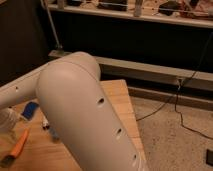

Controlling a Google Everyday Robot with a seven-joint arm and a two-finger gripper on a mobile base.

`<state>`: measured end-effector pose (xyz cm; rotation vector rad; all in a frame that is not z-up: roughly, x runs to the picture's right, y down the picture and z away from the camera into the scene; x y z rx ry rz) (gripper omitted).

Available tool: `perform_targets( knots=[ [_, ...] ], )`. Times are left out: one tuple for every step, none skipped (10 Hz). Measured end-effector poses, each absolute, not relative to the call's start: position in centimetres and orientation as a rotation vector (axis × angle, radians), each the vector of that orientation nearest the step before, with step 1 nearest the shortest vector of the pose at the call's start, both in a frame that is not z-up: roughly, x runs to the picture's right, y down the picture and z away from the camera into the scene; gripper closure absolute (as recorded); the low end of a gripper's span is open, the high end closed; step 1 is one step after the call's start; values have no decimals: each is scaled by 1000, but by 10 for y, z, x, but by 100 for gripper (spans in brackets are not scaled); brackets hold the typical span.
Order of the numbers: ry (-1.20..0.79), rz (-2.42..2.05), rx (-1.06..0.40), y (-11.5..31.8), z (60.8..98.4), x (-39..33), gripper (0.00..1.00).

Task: Place the pepper in the ceramic bowl

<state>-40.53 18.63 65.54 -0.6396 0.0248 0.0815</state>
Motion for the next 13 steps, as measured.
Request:
perform_targets(
  knots=[
    [-22,-30,-629,185,658,-407,35],
    [-52,-105,-619,184,659,-409,35],
    [-92,-218,-602,180,660,-411,35],
    [-120,-317,-590,178,660,-413,35],
    [-139,-394,-584,176,660,-414,35],
    [-166,-490,-578,175,658,-416,35],
    [-183,-546,-578,177,656,-417,35],
    [-201,-612,-578,182,654,-418,35],
    [-221,-685,-578,190,651,-417,35],
    [-230,-725,-576,195,649,-417,35],
    [-250,-757,-566,200,647,-420,35],
    [-262,-765,-563,205,647,-423,35],
    [-287,-775,-558,213,647,-430,35]
  ],
)
